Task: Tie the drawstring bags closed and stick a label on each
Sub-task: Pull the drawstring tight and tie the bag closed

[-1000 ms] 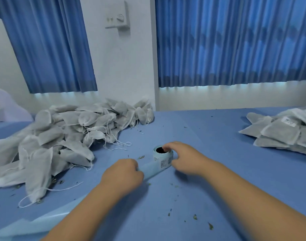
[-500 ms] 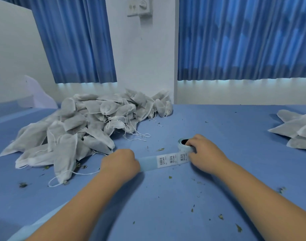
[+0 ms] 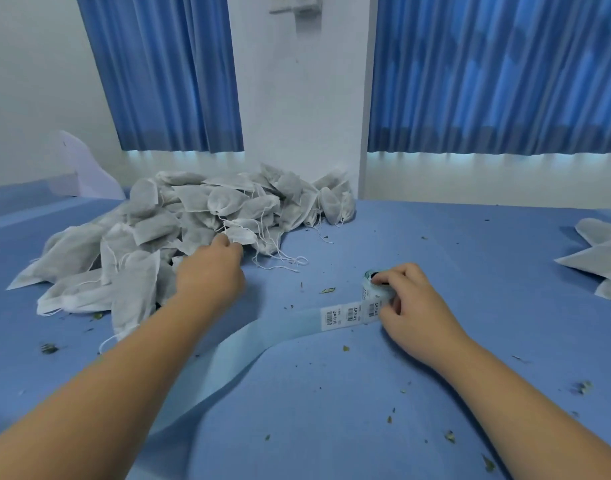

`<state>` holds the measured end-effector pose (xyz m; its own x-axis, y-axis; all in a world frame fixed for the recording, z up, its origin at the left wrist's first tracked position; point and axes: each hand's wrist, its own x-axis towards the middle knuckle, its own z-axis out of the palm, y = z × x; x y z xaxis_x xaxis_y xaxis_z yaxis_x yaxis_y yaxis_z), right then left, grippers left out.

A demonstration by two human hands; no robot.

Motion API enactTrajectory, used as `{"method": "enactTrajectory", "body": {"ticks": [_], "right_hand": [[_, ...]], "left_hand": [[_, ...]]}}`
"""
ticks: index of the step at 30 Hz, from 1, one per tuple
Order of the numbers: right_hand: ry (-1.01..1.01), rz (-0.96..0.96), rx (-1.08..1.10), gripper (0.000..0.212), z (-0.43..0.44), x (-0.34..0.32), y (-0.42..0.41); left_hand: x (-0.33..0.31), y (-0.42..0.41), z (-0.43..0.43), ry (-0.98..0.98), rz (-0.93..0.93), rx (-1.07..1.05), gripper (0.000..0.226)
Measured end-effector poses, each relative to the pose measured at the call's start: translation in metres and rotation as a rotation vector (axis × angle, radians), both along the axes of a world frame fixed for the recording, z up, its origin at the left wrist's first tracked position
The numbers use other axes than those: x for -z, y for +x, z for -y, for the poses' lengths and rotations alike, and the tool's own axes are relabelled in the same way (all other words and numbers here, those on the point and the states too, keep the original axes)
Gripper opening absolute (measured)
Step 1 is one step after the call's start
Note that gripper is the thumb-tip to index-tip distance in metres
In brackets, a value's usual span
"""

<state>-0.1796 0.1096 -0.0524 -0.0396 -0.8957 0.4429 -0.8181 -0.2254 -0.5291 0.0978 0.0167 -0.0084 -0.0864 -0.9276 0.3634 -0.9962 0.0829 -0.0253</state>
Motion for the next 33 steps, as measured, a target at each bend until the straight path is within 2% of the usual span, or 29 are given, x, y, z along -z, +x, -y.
{"method": "enactTrajectory", "body": {"ticks": [4, 7, 16, 19, 24, 27, 33], "right_hand": [[0.011, 0.031, -0.025, 0.034, -0.001, 0.003, 0.002], [0.020, 0.065, -0.029, 0.033, 0.001, 0.004, 0.000], [0.046, 0.114, -0.037, 0.032, 0.003, 0.005, 0.000], [0.059, 0.132, -0.039, 0.032, 0.003, 0.005, 0.000], [0.041, 0.162, -0.047, 0.031, 0.002, 0.002, -0.001], [0.005, 0.208, -0.045, 0.034, -0.001, -0.002, -0.002], [-0.152, 0.464, -0.018, 0.033, -0.012, -0.019, -0.005]], "left_hand": [[-0.003, 0.015, 0.018, 0.184, 0.308, 0.062, 0.042], [-0.004, 0.015, 0.021, 0.267, 0.440, 0.018, 0.040], [-0.006, 0.004, 0.026, 0.137, 0.439, -0.047, 0.030], [-0.012, -0.002, 0.031, 0.011, 0.275, -0.011, 0.034], [-0.034, -0.026, 0.026, -0.170, -0.191, 0.115, 0.032], [-0.046, -0.049, 0.016, -0.240, -0.374, 0.203, 0.033], [-0.063, -0.111, -0.019, -0.302, -0.717, 0.433, 0.024]]}}
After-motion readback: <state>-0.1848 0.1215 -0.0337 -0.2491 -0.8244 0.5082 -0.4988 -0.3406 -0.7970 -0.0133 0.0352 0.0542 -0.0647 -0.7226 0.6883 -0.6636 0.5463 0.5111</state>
